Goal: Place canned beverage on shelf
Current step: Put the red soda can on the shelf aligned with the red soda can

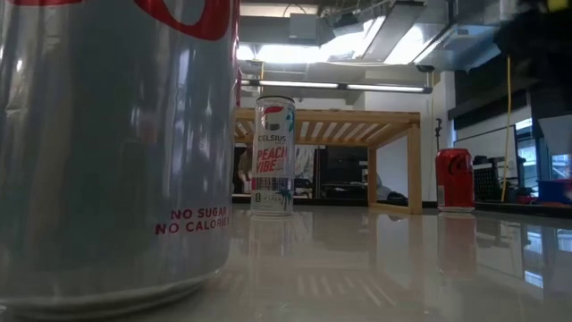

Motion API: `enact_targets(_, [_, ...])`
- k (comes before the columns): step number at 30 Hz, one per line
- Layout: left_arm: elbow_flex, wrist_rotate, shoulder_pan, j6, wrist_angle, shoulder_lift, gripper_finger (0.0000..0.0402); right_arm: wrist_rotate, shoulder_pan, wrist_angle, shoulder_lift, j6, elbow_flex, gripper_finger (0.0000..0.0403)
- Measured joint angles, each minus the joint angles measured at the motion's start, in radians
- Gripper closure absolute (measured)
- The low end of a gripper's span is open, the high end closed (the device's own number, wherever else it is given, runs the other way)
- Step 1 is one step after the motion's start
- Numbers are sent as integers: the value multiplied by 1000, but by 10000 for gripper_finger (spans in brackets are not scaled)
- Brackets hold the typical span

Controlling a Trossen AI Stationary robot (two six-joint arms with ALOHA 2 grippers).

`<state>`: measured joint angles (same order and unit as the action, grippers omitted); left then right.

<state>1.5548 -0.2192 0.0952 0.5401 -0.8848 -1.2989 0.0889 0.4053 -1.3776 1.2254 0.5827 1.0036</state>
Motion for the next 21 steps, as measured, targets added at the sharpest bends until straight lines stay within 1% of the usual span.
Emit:
enact_targets(4, [-31, 0, 20, -25, -2, -3, 24, -45, 0, 26, 67, -16, 86, 146])
enact_targets(9, [-126, 10, 77, -17, 20, -4, 24, -70, 0, 42, 203, -86, 214, 146])
enact_targets(13, [-202, 11, 134, 5, 91, -4, 24, -66, -1, 18, 319, -116, 315, 146])
enact_targets(17, [-254, 11, 192, 5, 148, -4, 24, -39, -16, -27, 438, -128, 403, 146])
enact_targets(21, [-277, 3, 246, 8, 152, -3, 24, -22, -48, -31, 538, -132, 492, 146])
